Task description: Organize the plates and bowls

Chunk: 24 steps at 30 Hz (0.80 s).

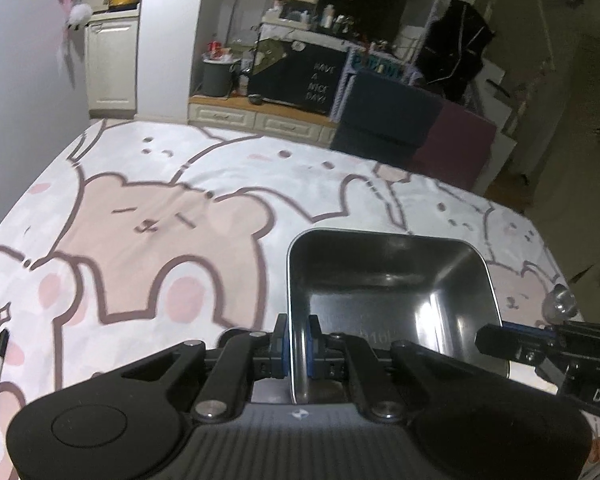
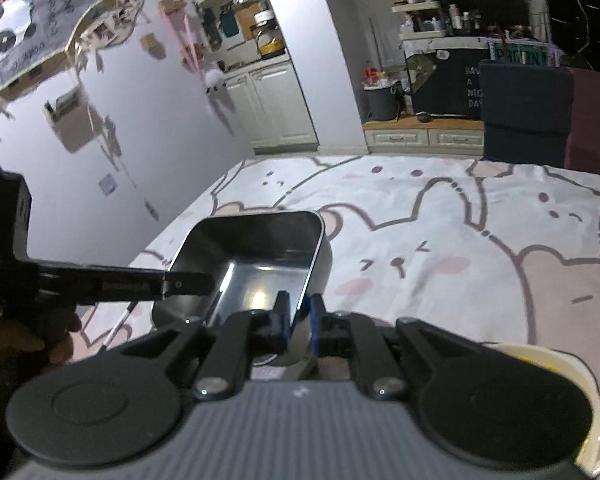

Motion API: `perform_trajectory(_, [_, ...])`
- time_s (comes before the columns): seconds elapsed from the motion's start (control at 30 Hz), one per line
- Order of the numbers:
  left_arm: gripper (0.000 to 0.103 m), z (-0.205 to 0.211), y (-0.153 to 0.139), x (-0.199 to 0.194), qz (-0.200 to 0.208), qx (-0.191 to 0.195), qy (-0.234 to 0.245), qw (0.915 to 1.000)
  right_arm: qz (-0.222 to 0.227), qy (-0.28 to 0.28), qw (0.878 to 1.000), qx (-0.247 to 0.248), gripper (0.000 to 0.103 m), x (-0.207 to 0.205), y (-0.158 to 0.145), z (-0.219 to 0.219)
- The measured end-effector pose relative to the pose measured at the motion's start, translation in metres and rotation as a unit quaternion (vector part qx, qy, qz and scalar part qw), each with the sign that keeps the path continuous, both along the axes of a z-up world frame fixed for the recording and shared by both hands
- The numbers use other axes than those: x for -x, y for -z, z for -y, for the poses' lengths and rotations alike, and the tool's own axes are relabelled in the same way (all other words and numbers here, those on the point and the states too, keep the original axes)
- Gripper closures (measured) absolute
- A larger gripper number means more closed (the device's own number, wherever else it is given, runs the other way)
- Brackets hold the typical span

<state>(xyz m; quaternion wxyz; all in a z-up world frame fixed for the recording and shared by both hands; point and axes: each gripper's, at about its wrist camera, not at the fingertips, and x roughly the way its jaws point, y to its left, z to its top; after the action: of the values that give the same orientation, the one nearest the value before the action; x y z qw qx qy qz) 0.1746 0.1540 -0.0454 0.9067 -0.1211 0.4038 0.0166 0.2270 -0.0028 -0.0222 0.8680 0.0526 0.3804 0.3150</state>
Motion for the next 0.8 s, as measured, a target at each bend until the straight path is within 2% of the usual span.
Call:
perform_trajectory(0.43, [0.094, -0.005, 0.042, -0.012, -0.079, -0.06, 0.006, 0.995, -0.057, -0.006, 0.997, 0.052, 0.091, 0.0, 0.029, -0.042])
perform_trajectory(0.8, [0.09, 0.001, 0.054, -0.022, -0.101, -0.081, 0.008, 0.9916, -0.113, 0.019, 0.991, 0.067, 0.091, -0.01, 0.061, -0.054])
